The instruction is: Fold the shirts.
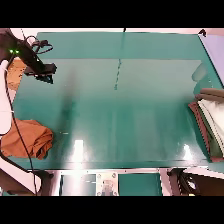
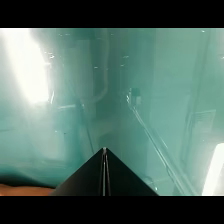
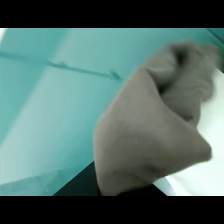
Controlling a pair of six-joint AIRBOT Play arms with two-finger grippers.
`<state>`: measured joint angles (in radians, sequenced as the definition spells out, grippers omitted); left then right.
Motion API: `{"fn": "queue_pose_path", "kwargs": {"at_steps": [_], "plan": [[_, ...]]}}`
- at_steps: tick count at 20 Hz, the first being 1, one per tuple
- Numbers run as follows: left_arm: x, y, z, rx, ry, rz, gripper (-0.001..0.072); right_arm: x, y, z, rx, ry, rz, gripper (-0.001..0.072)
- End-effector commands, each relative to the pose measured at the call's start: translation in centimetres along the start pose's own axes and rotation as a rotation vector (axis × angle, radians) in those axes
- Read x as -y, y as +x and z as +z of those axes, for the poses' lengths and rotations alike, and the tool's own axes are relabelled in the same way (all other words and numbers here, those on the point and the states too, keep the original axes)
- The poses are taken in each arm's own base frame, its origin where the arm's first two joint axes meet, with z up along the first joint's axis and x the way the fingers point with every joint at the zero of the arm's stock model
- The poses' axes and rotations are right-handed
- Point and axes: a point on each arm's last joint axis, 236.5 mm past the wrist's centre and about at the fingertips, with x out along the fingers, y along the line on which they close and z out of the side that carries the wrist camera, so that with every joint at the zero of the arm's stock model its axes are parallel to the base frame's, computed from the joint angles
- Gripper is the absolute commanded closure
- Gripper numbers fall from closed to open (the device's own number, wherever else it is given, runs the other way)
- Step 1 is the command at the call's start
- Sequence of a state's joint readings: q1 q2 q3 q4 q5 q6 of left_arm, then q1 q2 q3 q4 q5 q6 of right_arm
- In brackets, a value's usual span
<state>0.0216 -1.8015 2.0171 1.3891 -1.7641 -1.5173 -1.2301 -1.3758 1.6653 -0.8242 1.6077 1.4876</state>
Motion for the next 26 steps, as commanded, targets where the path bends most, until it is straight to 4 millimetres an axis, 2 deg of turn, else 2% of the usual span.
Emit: {"fn": "queue_pose_path", "kwargs": {"at_steps": [1,4,7,9,12,13,14,15,16,18,19,20,21,23,24,25,26], "plan": [[0.1,0.0,0.1,0.004,0.0,-0.005,0.0684,5.3,-2.3,-2.9,-0.075,0.118,-0.234,0.0696],[0.1,0.0,0.1,0.004,0.001,-0.005,0.0684,9.8,-4.4,-5.2,-0.129,0.248,-0.464,0.0695],[0.1,0.0,0.1,0.004,0.001,-0.005,0.0684,12.8,-5.7,-6.5,-0.155,0.308,-0.604,0.0695],[0.1,0.0,0.1,0.004,0.001,-0.005,0.0684,14.8,-5.5,-7.7,-0.193,0.338,-0.668,0.0696],[0.1,0.0,0.3,0.014,0.001,-0.005,0.0684,17.4,-3.3,-10.1,-0.266,0.374,-0.691,0.0687],[0.1,0.0,0.5,0.02,0.001,-0.004,0.0684,18.4,-2.5,-11.3,-0.301,0.389,-0.704,0.0572],[0.1,0.0,0.6,0.027,0.001,-0.004,0.0684,19.3,-1.6,-12.6,-0.341,0.406,-0.708,0.0363],[0.1,0.0,0.8,0.036,0.001,-0.003,0.0683,19.8,-0.9,-13.6,-0.375,0.42,-0.706,0.0227],[0.1,-0.1,1.1,0.046,0.001,-0.004,0.0684,20.2,-0.3,-14.2,-0.402,0.43,-0.704,0.0209],[0.1,-0.1,1.4,0.057,0.009,-0.002,0.0684,19.2,0.5,-13.9,-0.405,0.428,-0.658,0.0223],[0.1,-0.1,1.3,0.057,0.009,-0.002,0.0684,17.9,1.3,-13.2,-0.391,0.412,-0.608,0.0303],[0.1,-0.1,1.3,0.057,0.009,-0.002,0.0684,15.9,2.1,-12.1,-0.372,0.378,-0.544,0.0504],[0.1,-0.1,1.3,0.056,0.009,-0.002,0.0684,13.8,2.8,-10.9,-0.351,0.332,-0.482,0.056],[0.1,-0.1,1.1,0.048,0.01,-0.003,0.0684,8.7,3.4,-8.5,-0.304,0.232,-0.403,0.0559],[0.1,-0.1,0.9,0.04,0.01,-0.003,0.0684,6.5,3.0,-7.9,-0.295,0.2,-0.407,0.054],[0.1,-0.1,0.7,0.03,0.01,-0.005,0.0684,4.9,2.4,-7.4,-0.279,0.194,-0.418,0.0424],[0.2,-0.1,0.5,0.021,0.01,-0.007,0.0684,3.1,1.7,-6.6,-0.244,0.185,-0.409,0.0393]]}}
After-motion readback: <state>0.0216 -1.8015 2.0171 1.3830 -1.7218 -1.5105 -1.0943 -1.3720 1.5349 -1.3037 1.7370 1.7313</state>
